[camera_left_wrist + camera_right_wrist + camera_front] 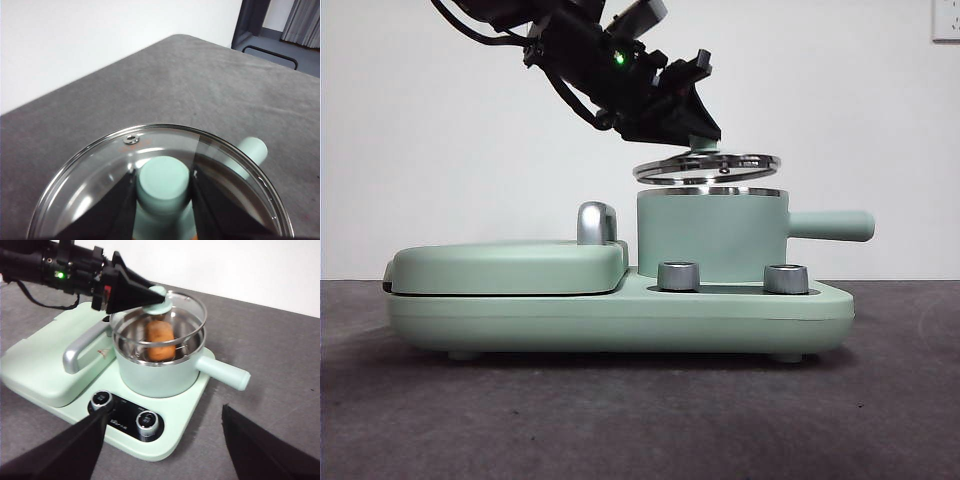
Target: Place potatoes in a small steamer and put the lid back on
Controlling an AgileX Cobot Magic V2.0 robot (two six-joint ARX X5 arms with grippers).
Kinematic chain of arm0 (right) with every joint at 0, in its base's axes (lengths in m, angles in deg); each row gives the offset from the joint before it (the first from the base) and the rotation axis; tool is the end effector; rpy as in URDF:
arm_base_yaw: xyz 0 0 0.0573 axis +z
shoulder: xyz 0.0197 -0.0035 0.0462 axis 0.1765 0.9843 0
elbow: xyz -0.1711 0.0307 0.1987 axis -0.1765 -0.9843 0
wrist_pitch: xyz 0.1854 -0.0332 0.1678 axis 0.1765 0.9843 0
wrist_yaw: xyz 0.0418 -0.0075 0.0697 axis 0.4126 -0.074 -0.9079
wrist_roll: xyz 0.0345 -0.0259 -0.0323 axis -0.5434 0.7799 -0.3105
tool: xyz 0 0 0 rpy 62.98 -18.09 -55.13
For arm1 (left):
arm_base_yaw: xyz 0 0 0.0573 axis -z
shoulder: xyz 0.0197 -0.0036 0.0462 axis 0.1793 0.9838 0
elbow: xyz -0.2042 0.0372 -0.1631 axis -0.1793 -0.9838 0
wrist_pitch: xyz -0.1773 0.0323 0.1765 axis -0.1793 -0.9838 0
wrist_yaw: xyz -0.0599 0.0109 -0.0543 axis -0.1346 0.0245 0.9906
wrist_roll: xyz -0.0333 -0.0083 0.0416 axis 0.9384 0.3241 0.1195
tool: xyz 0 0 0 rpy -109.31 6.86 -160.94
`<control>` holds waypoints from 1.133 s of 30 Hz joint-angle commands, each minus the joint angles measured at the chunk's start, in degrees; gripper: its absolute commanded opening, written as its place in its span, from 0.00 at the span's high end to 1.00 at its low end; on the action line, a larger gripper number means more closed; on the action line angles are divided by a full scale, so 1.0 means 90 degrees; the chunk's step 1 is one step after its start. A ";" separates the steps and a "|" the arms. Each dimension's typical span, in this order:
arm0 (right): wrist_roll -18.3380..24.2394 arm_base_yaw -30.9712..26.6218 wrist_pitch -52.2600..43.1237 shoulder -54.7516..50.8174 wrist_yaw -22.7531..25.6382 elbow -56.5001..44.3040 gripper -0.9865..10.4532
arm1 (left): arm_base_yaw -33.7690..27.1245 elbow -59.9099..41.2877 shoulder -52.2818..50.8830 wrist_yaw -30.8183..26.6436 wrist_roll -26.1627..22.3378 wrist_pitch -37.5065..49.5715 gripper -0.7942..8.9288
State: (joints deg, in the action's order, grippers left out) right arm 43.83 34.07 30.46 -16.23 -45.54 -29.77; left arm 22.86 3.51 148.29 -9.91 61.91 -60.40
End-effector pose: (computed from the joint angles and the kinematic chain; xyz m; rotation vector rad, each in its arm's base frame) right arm 0.1010 0.0467 0.3329 -0.0279 0.3410 0.4653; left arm 0.3719 -0.2547 0.2828 0.1173 0.2714 -0.9210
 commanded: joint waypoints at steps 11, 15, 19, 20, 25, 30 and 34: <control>0.0002 0.0024 -0.0041 0.0024 0.0046 0.0051 0.60 | 0.0107 0.0250 0.0151 0.0032 -0.0546 -0.0367 0.91; 0.0002 0.0024 -0.0041 0.0024 0.0049 0.0051 0.60 | 0.0107 0.0250 0.0153 0.0034 -0.0549 -0.0328 0.91; 0.0002 0.0024 -0.0041 0.0024 0.0049 0.0051 0.60 | 0.0107 0.0248 0.0187 0.0034 -0.0549 -0.0272 0.91; 0.0002 0.0024 -0.0041 0.0024 0.0049 0.0051 0.60 | 0.0107 0.0248 0.0199 0.0034 -0.0546 -0.0250 0.91; 0.0002 0.0024 -0.0041 0.0024 0.0049 0.0051 0.60 | 0.0114 0.0248 0.0211 0.0182 -0.0537 -0.0078 0.91; 0.0002 0.0024 -0.0039 0.0024 0.0049 0.0051 0.60 | 0.0114 0.0250 0.0211 0.0199 -0.0515 -0.0146 0.91; 0.0002 0.0024 -0.0039 0.0024 0.0049 0.0051 0.60 | 0.0117 0.0248 0.0214 0.0209 -0.0515 -0.0168 0.91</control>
State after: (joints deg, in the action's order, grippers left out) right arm 43.83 34.07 30.50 -16.23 -45.21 -29.77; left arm 23.34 4.05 149.17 -8.58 57.39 -63.33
